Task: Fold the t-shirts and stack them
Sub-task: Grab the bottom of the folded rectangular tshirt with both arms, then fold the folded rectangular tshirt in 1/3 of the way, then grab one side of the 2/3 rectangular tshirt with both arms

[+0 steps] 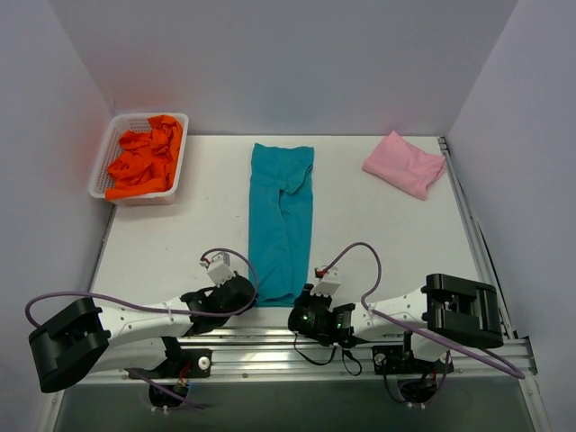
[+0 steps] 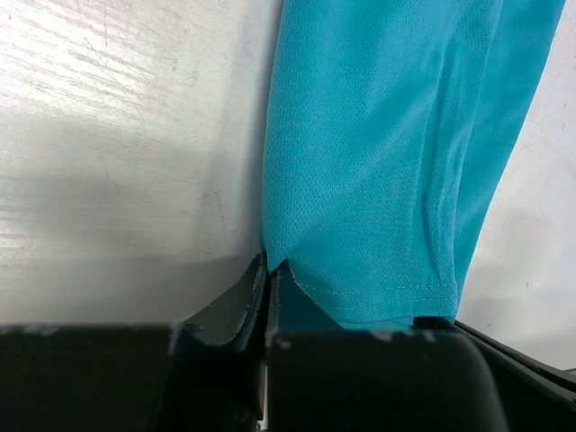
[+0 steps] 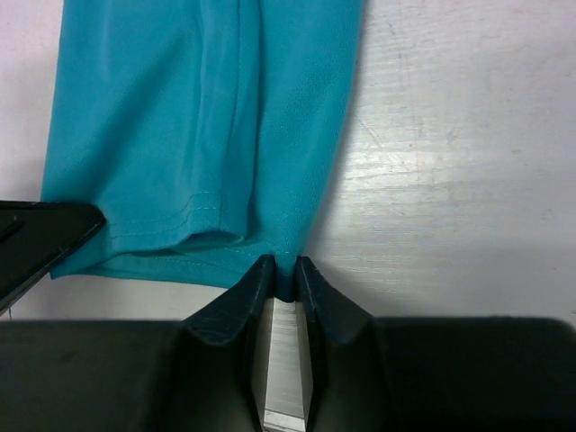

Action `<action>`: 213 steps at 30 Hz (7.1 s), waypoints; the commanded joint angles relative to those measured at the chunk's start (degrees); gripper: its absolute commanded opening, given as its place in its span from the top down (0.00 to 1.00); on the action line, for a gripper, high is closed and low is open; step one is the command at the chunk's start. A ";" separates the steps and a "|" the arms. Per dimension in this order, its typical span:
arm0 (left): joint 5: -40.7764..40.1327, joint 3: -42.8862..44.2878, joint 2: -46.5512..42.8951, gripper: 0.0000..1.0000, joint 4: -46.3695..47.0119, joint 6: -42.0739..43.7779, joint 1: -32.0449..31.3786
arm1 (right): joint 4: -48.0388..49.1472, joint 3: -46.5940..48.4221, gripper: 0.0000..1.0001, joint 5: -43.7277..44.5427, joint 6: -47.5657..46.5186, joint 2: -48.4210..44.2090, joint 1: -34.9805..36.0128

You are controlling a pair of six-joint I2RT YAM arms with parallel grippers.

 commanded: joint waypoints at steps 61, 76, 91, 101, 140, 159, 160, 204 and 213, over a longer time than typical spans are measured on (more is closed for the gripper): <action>13.34 41.69 17.44 0.97 -8.58 31.33 24.14 | -11.35 32.45 1.00 4.60 -30.91 6.11 -23.05; 41.27 70.33 56.54 0.10 -4.09 35.20 39.08 | -22.41 61.93 0.00 -0.15 -28.98 35.12 -40.54; 36.75 76.28 43.31 0.04 -10.07 38.89 43.05 | -22.17 57.09 0.00 1.00 -30.21 22.84 -42.31; 26.11 41.65 26.86 0.04 0.65 35.38 42.96 | -1.36 33.34 0.00 -8.58 -25.29 15.35 -30.18; 19.43 27.48 21.51 0.00 4.96 27.92 42.44 | -3.87 27.29 1.00 -4.12 -20.37 21.17 -27.72; 10.01 5.07 8.03 0.00 16.55 14.90 16.24 | -24.54 14.44 0.00 8.03 -11.40 -3.36 -24.64; 9.93 4.70 8.83 0.00 17.61 14.64 16.33 | -24.19 13.74 0.00 7.68 -11.31 -3.71 -24.64; 11.86 13.49 33.18 0.42 30.71 12.52 19.67 | -7.58 10.22 0.36 6.36 -14.56 2.62 -29.03; 12.12 13.84 34.15 0.43 31.24 12.52 20.02 | -4.06 9.16 0.37 4.34 -17.02 1.64 -30.96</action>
